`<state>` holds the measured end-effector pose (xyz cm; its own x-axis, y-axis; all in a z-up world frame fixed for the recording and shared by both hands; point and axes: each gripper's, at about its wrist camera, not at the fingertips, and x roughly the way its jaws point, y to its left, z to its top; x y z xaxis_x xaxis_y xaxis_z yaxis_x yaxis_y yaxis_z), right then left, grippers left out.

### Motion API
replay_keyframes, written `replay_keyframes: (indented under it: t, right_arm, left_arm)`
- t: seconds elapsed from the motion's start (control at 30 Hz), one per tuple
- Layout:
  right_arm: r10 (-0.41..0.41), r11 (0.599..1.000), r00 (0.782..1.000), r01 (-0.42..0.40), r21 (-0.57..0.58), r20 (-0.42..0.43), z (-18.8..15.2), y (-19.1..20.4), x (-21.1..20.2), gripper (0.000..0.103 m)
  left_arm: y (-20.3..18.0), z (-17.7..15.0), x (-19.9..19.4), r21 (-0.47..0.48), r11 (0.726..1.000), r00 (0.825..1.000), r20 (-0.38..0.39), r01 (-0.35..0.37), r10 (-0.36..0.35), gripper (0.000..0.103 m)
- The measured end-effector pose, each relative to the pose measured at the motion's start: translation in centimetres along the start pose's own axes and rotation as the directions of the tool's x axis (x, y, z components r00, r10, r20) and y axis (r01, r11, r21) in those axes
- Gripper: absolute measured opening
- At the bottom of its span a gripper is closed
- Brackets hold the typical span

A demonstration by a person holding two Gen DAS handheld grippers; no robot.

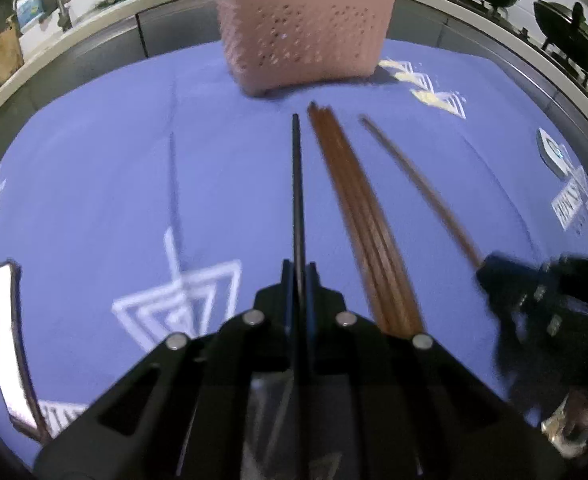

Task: Organize utensils
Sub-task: 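Lift both held chopsticks and carry them over the basket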

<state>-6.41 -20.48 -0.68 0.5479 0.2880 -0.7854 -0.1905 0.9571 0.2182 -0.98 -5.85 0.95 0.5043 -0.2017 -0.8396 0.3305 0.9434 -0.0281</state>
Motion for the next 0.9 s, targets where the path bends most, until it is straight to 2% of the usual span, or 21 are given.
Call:
replay_keyframes:
  t: [0.1,0.17,0.3,0.37,0.47,0.5,0.57,0.63,0.77,0.83,0.87,0.9]
  right_arm:
    - [0.036,0.999,0.999,-0.036,-0.003,-0.03,-1.0,-1.0,-1.0,0.007]
    - [0.047,0.999,0.998,-0.047,-0.002,-0.045,-0.9,-1.1,-1.1,0.009]
    - [0.006,1.0,0.999,-0.007,-0.028,-0.043,2.7,-0.9,0.6,0.018]
    - [-0.004,0.999,0.999,0.002,-0.042,-0.042,5.1,-0.7,2.0,0.027]
    - [-0.037,0.996,0.998,0.033,-0.083,-0.046,8.8,0.3,4.4,0.029]
    - [-0.041,0.995,0.998,0.037,-0.094,-0.049,9.4,0.5,4.9,0.029]
    - [-0.059,0.991,0.996,0.051,-0.121,-0.063,10.7,1.2,5.9,0.005]
    - [-0.036,0.995,0.997,0.029,-0.096,-0.075,11.0,1.1,5.9,0.005]
    - [0.051,0.997,0.996,-0.046,-0.065,0.075,11.3,1.0,0.9,0.005]
    - [0.085,0.995,0.976,-0.074,-0.062,0.2,11.5,1.0,-3.2,0.005]
    - [0.092,0.995,0.967,-0.08,-0.062,0.237,11.5,1.0,-4.6,0.005]
    - [0.101,0.994,0.952,-0.086,-0.064,0.29,11.6,1.1,-6.5,0.005]
  left_arm:
    - [0.5,-1.5,-0.9,0.011,1.0,0.999,-0.021,0.026,-0.026,0.006]
    - [0.3,-1.2,-0.8,0.032,0.999,0.999,-0.031,0.034,-0.033,0.011]
    - [0.4,1.6,0.8,0.045,0.999,1.0,-0.024,-0.002,0.003,0.014]
    - [0.5,3.6,2.0,0.044,0.999,1.0,-0.011,-0.017,0.017,0.014]
    - [0.5,5.8,3.3,0.047,0.999,1.0,-0.002,-0.02,0.02,0.014]
    - [0.4,6.5,3.8,0.045,0.999,1.0,0.005,-0.019,0.019,0.01]
    - [0.4,7.3,4.2,0.032,0.999,1.0,0.0,-0.008,0.008,0.005]
    - [0.6,7.7,3.8,0.02,1.0,1.0,0.003,0.013,-0.013,0.005]
    - [1.5,8.3,-1.2,0.012,0.997,0.988,0.133,0.074,-0.075,0.005]
    - [1.9,8.8,-4.7,0.01,0.996,0.972,0.216,0.09,-0.09,0.004]
    - [2.1,9.0,-6.4,0.011,0.995,0.963,0.254,0.094,-0.094,0.004]
    - [2.2,9.2,-8.5,0.014,0.995,0.948,0.301,0.101,-0.1,0.005]
